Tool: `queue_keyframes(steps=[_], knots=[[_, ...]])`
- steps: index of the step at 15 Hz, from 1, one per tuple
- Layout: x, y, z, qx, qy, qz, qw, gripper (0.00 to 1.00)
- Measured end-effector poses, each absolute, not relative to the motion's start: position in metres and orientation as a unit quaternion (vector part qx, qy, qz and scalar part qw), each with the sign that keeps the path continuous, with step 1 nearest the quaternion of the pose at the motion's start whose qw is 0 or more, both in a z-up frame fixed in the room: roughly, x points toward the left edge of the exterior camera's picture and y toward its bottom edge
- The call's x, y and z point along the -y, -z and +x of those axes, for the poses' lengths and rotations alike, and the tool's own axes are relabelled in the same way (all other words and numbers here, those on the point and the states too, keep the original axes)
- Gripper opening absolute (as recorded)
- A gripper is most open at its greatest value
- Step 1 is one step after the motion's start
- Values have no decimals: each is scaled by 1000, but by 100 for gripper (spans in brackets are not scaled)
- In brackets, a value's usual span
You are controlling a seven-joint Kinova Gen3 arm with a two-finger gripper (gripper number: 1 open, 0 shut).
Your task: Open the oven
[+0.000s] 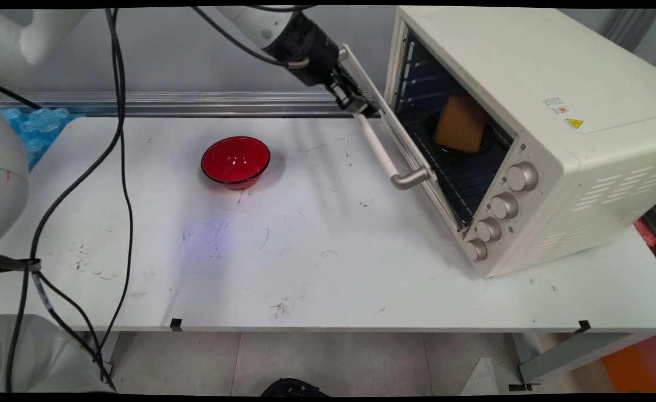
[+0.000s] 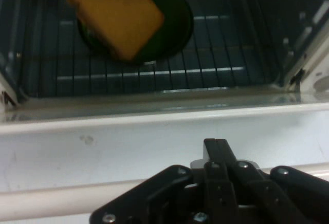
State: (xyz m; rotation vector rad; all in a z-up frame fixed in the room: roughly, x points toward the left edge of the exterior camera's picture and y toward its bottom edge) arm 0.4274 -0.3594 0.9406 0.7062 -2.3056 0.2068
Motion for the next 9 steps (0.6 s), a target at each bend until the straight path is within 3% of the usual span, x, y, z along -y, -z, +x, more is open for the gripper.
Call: queue_keyframes(steps=[9], knots=[[346,-914,453,880,-82,310,350,0]])
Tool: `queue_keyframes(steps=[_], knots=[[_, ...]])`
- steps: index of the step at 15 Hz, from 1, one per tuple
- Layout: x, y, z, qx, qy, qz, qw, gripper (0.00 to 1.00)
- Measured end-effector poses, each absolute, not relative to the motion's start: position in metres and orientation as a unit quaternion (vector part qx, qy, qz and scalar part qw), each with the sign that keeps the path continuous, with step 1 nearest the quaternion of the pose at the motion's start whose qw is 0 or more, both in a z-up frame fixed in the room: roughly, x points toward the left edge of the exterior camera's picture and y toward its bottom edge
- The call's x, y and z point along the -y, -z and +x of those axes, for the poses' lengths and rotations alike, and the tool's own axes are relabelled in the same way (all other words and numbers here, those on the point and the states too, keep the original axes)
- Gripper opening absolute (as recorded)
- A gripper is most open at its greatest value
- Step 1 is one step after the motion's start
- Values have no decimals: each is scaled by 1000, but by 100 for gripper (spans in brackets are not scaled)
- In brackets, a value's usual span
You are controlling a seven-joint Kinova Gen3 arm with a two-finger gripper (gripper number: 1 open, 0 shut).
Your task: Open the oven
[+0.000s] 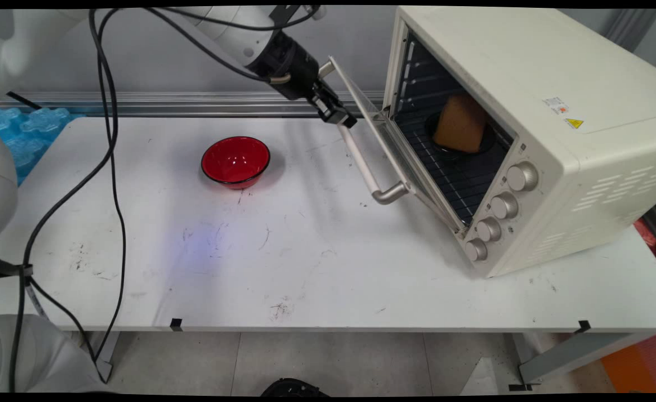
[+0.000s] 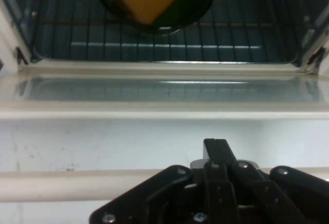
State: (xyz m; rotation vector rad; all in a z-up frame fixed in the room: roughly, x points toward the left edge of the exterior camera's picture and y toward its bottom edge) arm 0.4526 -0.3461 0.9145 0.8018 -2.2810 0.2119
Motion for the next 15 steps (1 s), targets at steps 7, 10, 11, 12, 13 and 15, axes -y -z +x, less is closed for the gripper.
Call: queue_keyframes(steps=[7,10,11,12,13,15], knots=[[339,-886,466,874,-91,322,353,0],[337,-872,471,872,-97,321,356,0],[336,-869,472,872,-98,320,357,0],[336,-865,473,872,-100,319,358,0],[335,-860,474,872,-102,316,359,0],[333,-852,476,873,-106,309,361,0]])
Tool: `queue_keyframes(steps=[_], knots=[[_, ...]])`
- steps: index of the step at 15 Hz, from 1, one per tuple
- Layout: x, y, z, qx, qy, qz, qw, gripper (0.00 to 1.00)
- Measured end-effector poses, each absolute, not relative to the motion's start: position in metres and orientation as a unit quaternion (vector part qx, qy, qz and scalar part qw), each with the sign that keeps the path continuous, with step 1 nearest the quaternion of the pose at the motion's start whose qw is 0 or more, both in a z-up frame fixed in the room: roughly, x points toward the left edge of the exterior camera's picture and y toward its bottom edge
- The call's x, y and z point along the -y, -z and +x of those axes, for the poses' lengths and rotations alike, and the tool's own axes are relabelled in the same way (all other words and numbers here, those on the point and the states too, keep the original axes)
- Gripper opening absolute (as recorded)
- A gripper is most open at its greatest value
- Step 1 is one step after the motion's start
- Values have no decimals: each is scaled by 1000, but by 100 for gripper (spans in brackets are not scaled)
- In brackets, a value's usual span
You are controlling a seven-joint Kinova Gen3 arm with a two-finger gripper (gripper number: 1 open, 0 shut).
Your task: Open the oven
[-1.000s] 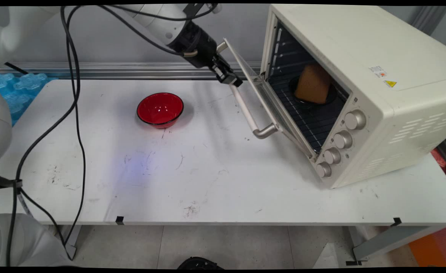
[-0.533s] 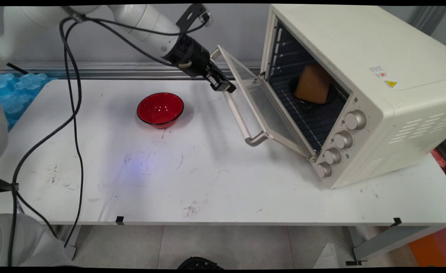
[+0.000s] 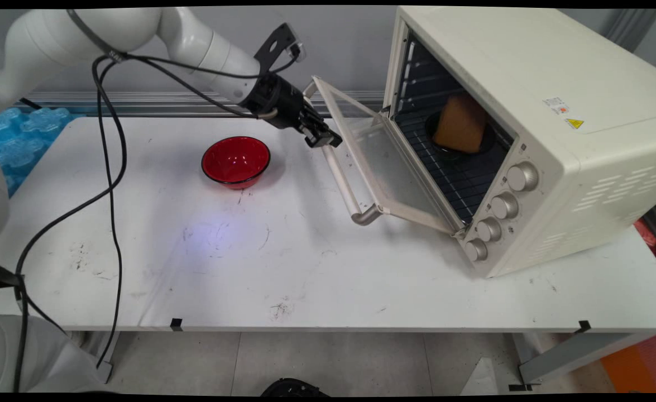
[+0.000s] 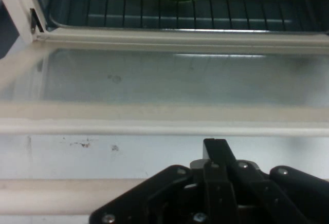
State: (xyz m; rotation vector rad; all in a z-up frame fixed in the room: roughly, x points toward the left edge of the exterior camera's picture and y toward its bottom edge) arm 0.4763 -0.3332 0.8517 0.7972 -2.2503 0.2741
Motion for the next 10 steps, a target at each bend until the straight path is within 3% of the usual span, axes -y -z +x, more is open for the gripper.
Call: queue_keyframes(steps=[10], knots=[[327,-813,485,880,-121,274,368,0]])
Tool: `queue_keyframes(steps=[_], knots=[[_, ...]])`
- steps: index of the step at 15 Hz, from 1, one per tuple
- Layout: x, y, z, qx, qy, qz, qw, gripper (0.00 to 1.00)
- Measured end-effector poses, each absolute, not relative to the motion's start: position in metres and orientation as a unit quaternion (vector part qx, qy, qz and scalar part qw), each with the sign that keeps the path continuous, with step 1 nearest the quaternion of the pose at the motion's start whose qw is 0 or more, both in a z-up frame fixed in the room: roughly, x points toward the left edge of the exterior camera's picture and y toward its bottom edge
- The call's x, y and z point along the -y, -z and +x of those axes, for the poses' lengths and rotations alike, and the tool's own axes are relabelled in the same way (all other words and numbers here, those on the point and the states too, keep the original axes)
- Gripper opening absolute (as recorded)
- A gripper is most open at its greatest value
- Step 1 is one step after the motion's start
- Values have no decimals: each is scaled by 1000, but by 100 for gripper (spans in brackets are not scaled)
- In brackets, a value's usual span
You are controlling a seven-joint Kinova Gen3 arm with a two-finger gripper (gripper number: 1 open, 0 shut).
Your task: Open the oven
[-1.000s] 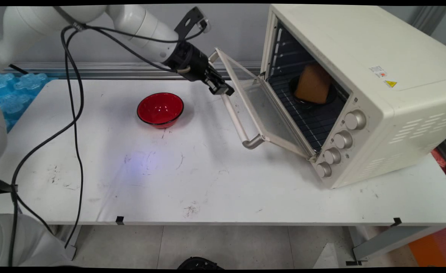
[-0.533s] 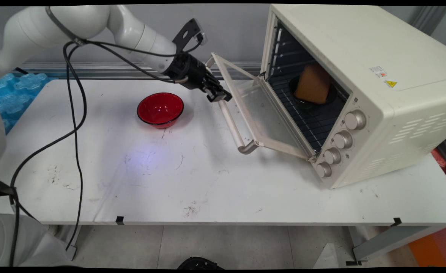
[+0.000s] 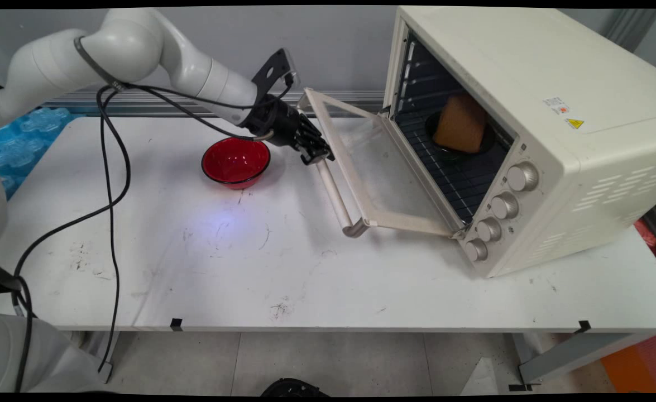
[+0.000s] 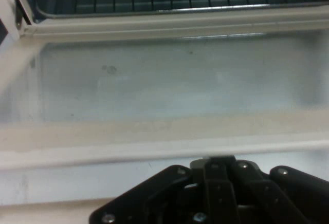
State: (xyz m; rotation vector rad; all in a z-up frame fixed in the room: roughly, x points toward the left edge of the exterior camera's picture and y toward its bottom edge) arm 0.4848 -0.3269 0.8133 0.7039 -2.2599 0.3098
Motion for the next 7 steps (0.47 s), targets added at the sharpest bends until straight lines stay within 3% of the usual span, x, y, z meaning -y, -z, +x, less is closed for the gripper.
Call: queue_keyframes(steps=[7], knots=[[321,-799,492,883,-123,258,372,0]])
